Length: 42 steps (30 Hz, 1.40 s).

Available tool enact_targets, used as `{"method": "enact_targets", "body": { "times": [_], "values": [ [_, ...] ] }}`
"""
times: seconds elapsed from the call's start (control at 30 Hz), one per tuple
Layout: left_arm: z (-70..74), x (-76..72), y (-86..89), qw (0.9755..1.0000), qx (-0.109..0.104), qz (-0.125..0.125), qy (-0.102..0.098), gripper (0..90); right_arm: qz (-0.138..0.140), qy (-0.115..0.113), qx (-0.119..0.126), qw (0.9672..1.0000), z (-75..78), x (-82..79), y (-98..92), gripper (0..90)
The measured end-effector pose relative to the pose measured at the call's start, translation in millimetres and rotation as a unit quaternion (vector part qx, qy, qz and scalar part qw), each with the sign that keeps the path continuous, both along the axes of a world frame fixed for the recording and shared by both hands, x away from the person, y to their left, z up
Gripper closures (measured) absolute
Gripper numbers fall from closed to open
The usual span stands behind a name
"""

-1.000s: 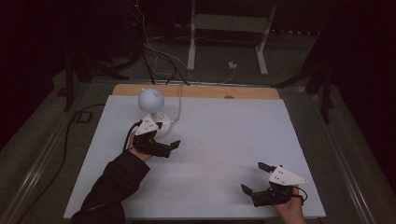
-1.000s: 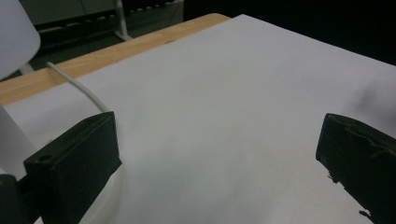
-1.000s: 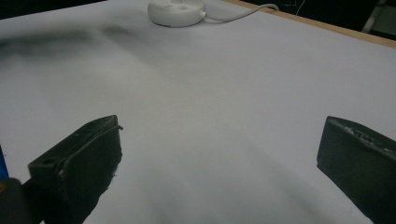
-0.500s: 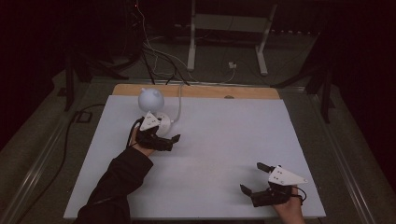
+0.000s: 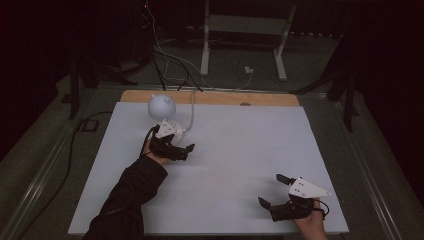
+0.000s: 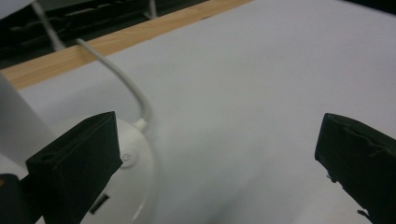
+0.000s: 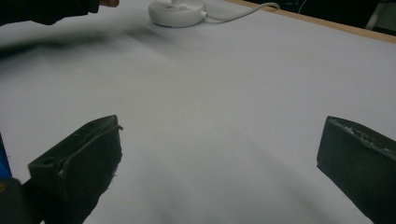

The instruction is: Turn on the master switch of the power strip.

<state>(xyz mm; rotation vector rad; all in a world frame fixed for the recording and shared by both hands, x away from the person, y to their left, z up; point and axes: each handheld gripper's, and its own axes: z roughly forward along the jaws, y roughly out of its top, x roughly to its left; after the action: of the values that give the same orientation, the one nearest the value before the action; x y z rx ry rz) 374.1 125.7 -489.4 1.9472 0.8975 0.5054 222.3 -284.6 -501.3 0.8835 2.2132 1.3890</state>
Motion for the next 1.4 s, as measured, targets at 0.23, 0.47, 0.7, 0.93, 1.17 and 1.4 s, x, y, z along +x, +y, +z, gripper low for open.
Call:
{"method": "enact_targets", "body": {
  "times": [0.23, 0.47, 0.7, 0.93, 1.17, 1.4],
  "values": [
    [-2.2, 3.3, -0.3, 0.9998, 0.003, 0.016, 0.009, 0.7, 0.000, 0.000, 0.000, 1.0000, -0.3, 0.2, -0.1, 0.0],
    [-11.1, 3.4, -4.8, 0.9984, 0.049, 0.016, 0.022, 4.3, 0.000, 0.002, 0.002, 1.0000, -0.6, 0.4, -0.6, 0.0],
    [-11.8, 3.7, -4.7, 0.9979, 0.057, 0.025, 0.016, 23.4, 0.001, 0.003, 0.001, 1.0000, -0.8, 0.2, 0.2, 0.0],
    [-9.8, 8.1, -4.9, 0.9960, 0.066, 0.059, 0.015, 42.1, 0.001, 0.004, 0.002, 1.0000, -1.0, 0.4, 0.1, 0.0],
    [-7.2, 11.8, -3.3, 0.9953, 0.063, 0.072, 0.015, 65.1, 0.002, 0.005, 0.002, 1.0000, -1.1, 0.5, -0.2, 0.0],
    [-8.9, 16.6, -1.1, 0.9942, 0.068, 0.080, 0.025, 84.0, 0.002, 0.005, 0.002, 1.0000, -1.4, 0.7, -0.1, 0.0]
  ]
}}
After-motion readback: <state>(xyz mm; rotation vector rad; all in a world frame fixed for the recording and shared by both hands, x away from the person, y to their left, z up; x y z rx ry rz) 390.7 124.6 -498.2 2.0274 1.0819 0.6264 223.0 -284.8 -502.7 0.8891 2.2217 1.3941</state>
